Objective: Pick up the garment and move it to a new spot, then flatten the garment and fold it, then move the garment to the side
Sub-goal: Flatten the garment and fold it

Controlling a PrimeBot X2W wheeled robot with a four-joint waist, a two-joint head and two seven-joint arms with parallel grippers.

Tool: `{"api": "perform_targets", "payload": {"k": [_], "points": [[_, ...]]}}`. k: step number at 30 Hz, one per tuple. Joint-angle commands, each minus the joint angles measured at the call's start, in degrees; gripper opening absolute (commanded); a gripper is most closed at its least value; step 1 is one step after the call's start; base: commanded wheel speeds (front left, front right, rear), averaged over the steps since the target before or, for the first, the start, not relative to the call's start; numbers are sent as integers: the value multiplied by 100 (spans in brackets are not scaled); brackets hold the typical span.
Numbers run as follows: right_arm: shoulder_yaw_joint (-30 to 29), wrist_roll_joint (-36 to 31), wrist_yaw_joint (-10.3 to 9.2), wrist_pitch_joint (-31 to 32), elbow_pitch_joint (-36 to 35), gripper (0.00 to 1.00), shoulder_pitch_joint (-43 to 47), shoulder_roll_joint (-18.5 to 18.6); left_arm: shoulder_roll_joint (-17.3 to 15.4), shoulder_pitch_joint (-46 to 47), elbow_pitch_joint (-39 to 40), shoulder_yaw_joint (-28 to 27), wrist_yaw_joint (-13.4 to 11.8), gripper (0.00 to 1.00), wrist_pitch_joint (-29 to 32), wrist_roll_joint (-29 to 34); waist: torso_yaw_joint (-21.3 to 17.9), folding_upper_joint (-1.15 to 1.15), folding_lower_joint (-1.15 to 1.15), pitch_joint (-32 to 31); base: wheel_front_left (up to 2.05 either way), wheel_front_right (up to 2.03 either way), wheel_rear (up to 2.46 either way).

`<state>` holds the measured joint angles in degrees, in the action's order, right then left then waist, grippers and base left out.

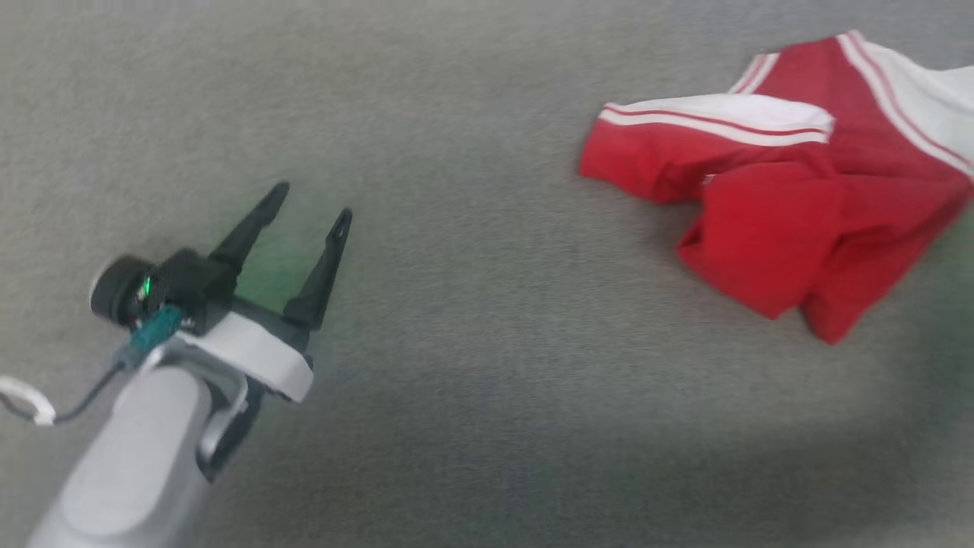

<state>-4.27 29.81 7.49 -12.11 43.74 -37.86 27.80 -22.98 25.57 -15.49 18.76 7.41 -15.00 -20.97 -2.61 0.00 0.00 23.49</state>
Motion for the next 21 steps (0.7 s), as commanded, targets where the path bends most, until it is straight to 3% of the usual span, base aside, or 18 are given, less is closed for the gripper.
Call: {"api": "perform_targets", "payload": {"k": [1,5,10,15,21], "points": [[17,-12,1,-104,-148,100,121,-30,-125,171,11,155,10,100,-26,-63,-223,0,0,-172,0,0,0],[137,30,1,-263,-898,100,622,-300,-704,915,34,1078,10,100,334,-602,-587,0,0,-263,0,0,0],[152,59,2,-302,-1765,100,1187,-694,-1220,2107,270,2550,10,100,1659,-1808,-1061,0,0,-170,0,0,0],[240,38,2,-305,-2353,100,1508,-1056,-1354,3462,103,3539,10,100,2924,-3169,-1526,0,0,88,0,0,0],[432,28,2,-295,-2693,100,1609,-1366,-1208,4703,-425,4419,10,100,3969,-4114,-2039,0,0,375,0,0,0]]}}
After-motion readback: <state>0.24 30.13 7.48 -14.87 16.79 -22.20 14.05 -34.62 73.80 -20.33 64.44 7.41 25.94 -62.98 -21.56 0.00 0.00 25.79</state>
